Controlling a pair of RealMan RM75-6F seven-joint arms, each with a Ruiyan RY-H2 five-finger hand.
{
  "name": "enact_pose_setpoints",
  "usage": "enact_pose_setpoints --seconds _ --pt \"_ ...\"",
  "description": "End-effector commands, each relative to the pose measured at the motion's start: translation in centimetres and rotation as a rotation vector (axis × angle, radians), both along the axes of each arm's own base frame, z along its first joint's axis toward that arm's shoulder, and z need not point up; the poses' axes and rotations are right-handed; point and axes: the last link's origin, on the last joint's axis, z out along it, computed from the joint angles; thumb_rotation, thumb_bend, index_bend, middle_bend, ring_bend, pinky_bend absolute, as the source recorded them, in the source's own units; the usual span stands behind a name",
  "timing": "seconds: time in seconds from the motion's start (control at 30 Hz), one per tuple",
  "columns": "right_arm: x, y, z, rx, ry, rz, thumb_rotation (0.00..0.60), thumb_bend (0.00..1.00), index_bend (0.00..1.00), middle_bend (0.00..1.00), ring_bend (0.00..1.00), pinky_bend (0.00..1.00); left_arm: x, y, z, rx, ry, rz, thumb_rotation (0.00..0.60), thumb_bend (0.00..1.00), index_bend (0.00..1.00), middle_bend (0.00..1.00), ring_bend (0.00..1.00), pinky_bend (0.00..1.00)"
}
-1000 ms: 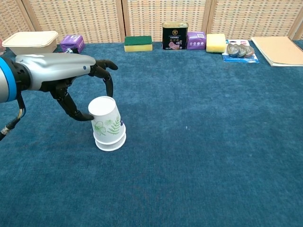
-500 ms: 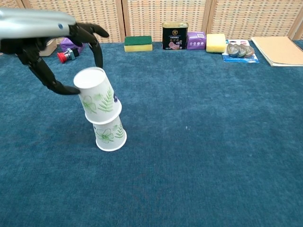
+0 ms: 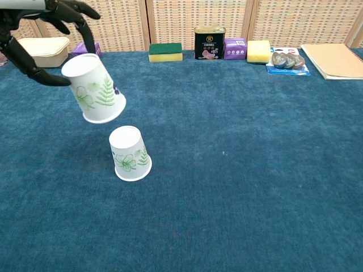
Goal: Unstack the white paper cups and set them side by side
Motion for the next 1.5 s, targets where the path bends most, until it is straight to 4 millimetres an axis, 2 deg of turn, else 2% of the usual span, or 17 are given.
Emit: enact_pose_setpoints --seconds 0.03,0.13,0.27,0.4,0.53,0.73,1.07,1.5 --pt "0.0 0.0 0.0 -0.001 0.0 0.0 0.6 0.0 0.07 0.0 0.03 0.02 -1.6 -0.1 0.3 -0.01 0.01 0.025 0.6 0.24 0.37 0.0 0.0 0.1" --pt "0.0 -0.1 0.1 -0.001 -0.001 -0.001 0.6 0.0 0.07 0.0 0.03 0.02 -2.7 -0.3 0.6 -0.009 0.006 0.039 0.6 0.24 0.37 0.0 0.0 0.1" --pt "0.1 0.0 -0.1 0.002 0.001 0.002 0.6 0.0 0.07 0.0 0.03 0.02 -5.3 -1.0 0.8 -0.005 0.009 0.065 0.6 0.24 0.37 0.0 0.0 0.1" --pt "0.2 0.2 -0.2 0.006 0.002 0.006 0.6 0.0 0.07 0.0 0.03 0.02 -7.7 -1.4 0.0 -0.032 0.01 0.096 0.6 0.24 0.37 0.0 0.0 0.1" --pt "0.2 0.2 -0.3 0.007 0.004 0.003 0.6 0.0 0.07 0.0 0.03 0.02 -8.8 -1.5 -1.1 -0.052 0.001 0.1 0.6 0.24 0.37 0.0 0.0 0.1" --pt "0.1 0.1 -0.3 0.006 0.008 -0.003 0.6 0.0 0.07 0.0 0.03 0.02 -9.0 -1.5 -2.7 -0.08 0.0 0.081 0.6 0.24 0.37 0.0 0.0 0.1" --pt "0.0 0.1 -0.2 0.008 0.004 -0.004 0.6 0.0 0.07 0.0 0.03 0.02 -9.0 -1.2 -3.8 -0.074 0.03 0.077 0.6 0.24 0.37 0.0 0.0 0.1" --pt "0.0 0.1 -0.2 0.009 0.003 -0.005 0.6 0.0 0.07 0.0 0.03 0.02 -7.6 -0.7 -5.6 -0.087 0.049 0.064 0.6 0.24 0.37 0.0 0.0 0.1"
